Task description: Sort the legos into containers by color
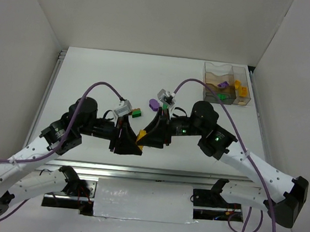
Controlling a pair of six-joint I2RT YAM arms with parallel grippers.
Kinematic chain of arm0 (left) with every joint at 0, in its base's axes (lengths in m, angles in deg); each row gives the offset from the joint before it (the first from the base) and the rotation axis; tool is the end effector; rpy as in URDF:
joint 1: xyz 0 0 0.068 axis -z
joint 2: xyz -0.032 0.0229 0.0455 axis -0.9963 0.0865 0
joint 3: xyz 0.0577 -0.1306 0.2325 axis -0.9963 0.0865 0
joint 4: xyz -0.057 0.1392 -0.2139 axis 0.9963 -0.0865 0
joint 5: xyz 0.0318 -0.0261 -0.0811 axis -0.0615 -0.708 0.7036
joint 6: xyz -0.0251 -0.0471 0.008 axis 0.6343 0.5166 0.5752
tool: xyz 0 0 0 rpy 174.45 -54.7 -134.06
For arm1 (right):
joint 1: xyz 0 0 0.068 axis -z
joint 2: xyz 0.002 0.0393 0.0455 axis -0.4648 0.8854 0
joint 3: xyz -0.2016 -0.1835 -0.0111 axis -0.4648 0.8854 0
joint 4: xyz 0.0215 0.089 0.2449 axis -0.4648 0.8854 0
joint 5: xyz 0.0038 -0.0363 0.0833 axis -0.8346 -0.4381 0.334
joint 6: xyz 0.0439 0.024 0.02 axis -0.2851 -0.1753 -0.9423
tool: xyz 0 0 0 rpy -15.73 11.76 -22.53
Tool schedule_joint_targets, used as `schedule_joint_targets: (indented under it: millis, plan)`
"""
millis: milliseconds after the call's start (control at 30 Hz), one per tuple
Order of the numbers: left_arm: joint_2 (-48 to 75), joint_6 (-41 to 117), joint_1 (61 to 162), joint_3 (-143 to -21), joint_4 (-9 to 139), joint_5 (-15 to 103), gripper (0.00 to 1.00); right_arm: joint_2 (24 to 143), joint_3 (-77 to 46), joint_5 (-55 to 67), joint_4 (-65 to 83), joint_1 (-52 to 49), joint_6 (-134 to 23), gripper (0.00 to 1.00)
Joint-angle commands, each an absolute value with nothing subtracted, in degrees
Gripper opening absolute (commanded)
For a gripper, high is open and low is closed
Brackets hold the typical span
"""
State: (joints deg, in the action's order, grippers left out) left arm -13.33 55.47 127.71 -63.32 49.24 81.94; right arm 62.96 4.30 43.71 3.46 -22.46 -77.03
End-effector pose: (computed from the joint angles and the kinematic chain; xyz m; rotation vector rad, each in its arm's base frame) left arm 0.1159 -0.1417 0.3765 0.8892 1.7485 -1.5564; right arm 0.1335 0.1993 0.3820 -1.0175 1.5433 1.6239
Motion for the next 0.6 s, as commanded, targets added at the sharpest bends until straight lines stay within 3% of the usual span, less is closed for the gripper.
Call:
schedule_joint_targets:
  millis: [0,33,100,133,200,233,433,567]
  plan:
    - [-13.81,53.92,128.28,-63.90,52.26,83.69,0.00,62.61,2.94,43.25,0.72,-23.19,-75.46,0.03]
    - [-13.90,53.83,128.28,-63.82,52.08,83.60,0.00,62.35,3.11,43.43,0.46,-23.11,-75.63,0.00]
    - [-13.90,53.13,128.28,-63.81,51.20,83.25,0.14,61.56,4.08,42.74,-0.86,-23.19,-75.54,0.00]
    - [-13.81,53.04,128.28,-63.90,50.68,81.94,0.43,61.30,4.34,41.60,-0.86,-23.11,-75.45,0.00]
    - [-13.90,53.04,128.28,-63.99,49.18,79.74,0.86,60.94,4.87,39.66,-0.51,-22.75,-75.02,0.00]
    - [-13.81,52.95,128.28,-63.99,48.83,78.69,0.99,61.03,4.96,39.39,-0.69,-22.32,-75.01,0.00]
    - [-12.76,50.14,128.28,-67.68,36.98,62.45,1.00,61.64,5.75,25.44,5.90,-14.25,-72.64,0.00]
    - [-12.23,49.78,128.28,-69.62,25.73,40.75,1.00,68.91,2.42,8.27,14.66,-0.72,-70.98,0.00]
